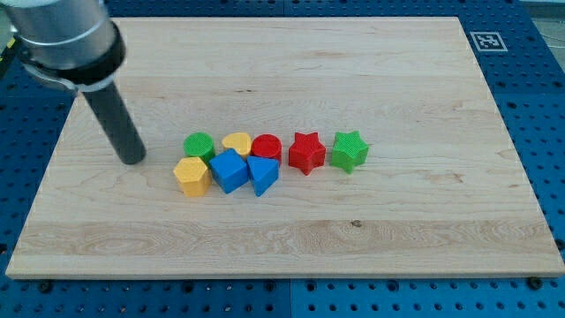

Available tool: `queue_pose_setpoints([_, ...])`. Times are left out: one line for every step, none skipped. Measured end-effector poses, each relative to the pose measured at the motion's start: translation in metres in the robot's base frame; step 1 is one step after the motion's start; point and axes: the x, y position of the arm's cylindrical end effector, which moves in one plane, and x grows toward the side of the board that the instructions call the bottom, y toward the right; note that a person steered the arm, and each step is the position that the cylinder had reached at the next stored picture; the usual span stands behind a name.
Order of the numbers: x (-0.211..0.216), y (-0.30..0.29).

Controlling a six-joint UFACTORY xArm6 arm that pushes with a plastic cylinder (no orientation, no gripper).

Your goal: Push the red star and green star towards right

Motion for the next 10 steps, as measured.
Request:
queue_pose_setpoints([-0.017,0.032])
queue_pose_setpoints([-0.063,0.053])
queue_pose_setpoints([-0.1,0.074])
queue_pose_setpoints([-0.107,0.106])
queue_pose_setpoints([-0.091,0.126])
queue_pose_setpoints([-0.055,0.132])
queue_pose_setpoints([-0.036,0.134])
queue_pose_setpoints([-0.008,0.142])
queue_pose_setpoints([-0.006,0.15])
queue_pose_setpoints([-0.006,0.162])
